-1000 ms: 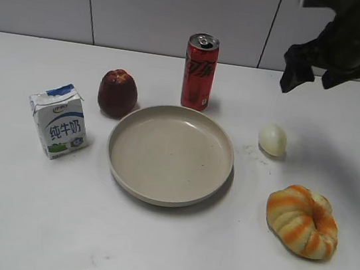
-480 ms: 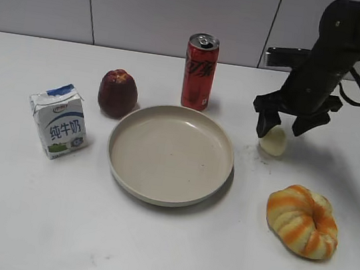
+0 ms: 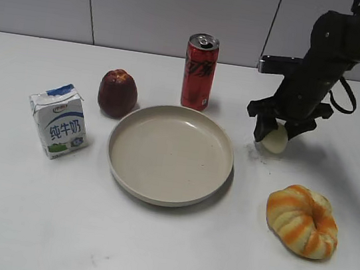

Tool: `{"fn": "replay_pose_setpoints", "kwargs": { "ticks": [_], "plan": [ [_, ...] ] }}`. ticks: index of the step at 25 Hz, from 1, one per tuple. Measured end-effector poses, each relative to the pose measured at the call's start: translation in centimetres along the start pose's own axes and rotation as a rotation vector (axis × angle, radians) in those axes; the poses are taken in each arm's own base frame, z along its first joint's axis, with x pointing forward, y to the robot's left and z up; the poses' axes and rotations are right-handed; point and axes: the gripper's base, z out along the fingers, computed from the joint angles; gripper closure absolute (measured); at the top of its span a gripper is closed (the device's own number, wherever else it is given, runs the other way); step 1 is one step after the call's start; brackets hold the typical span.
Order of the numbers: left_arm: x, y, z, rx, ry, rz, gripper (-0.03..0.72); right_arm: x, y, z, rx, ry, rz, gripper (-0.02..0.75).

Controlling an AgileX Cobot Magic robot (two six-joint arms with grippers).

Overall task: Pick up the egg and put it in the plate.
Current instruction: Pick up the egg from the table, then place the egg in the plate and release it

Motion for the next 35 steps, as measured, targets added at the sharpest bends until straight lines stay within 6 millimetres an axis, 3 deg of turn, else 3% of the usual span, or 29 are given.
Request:
{"fn": "replay_pose_setpoints", "kwargs": {
  "ticks": [8,12,15,21,24,30,35],
  "plan": [
    [0.0,0.0,0.0,0.000,0.000,0.000,0.449,-2.5,1.7,-5.6,-0.029,0.053,-0.058,0.278],
    [0.0,0.0,0.0,0.000,0.000,0.000,0.449,-2.5,4.8,-8.2,-0.054,0.023,-0.124,0.278],
    [0.0,0.0,0.0,0.000,0.000,0.000,0.449,-1.8,8.1,-8.7,-0.085,0.020,-0.187,0.278],
    [0.0,0.0,0.0,0.000,0.000,0.000,0.449,0.2,14.9,-8.0,-0.128,0.010,-0.325,0.278],
    [0.0,0.0,0.0,0.000,0.000,0.000,0.449,1.0,16.9,-6.0,-0.135,0.034,-0.362,0.278],
    [0.0,0.0,0.0,0.000,0.000,0.000,0.449,1.9,18.0,-0.8,-0.124,0.113,-0.378,0.276],
    [0.0,0.0,0.0,0.000,0.000,0.000,0.449,1.9,18.0,0.0,-0.122,0.114,-0.375,0.205]
  ]
}}
